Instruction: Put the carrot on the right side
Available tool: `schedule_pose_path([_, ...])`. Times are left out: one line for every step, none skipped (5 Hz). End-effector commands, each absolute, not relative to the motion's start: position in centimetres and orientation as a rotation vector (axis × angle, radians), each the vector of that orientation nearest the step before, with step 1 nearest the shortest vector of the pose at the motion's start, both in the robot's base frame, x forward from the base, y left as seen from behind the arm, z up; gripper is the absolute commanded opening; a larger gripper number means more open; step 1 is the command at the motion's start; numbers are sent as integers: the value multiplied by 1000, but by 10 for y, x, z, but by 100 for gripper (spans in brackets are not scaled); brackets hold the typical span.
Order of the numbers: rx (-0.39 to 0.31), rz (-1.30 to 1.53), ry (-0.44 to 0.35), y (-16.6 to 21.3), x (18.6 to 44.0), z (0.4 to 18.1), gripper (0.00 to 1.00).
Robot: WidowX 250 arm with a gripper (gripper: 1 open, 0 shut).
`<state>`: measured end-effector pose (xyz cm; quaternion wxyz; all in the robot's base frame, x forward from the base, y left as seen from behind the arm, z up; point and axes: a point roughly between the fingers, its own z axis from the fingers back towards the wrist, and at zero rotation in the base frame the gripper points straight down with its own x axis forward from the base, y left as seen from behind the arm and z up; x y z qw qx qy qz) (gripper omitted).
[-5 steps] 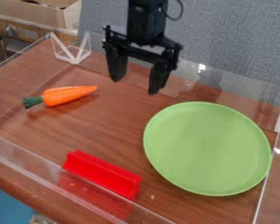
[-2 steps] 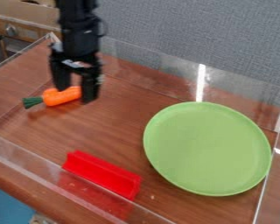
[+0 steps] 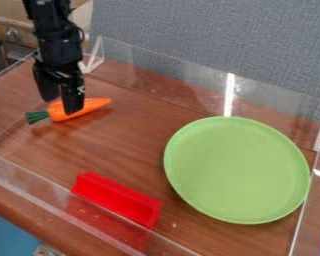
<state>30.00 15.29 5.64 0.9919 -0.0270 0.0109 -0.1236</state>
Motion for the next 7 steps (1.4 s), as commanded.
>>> schedule_pose_path([-33,-246,-43,163,314,63,100])
schedule_pose_path([-45,-243,-48,164,321,55,100])
schedule_pose_path([-58,-243,-47,165,325,46,100])
schedule_pose_path([-65,-246,-45,166,328,42,0])
schedule_pose_path([-77,-236,-49,167,328,41,0])
schedule_pose_path([-99,-219,-60,167,327,43,0])
schedule_pose_path([-121,-202,-70,167,326,46,0])
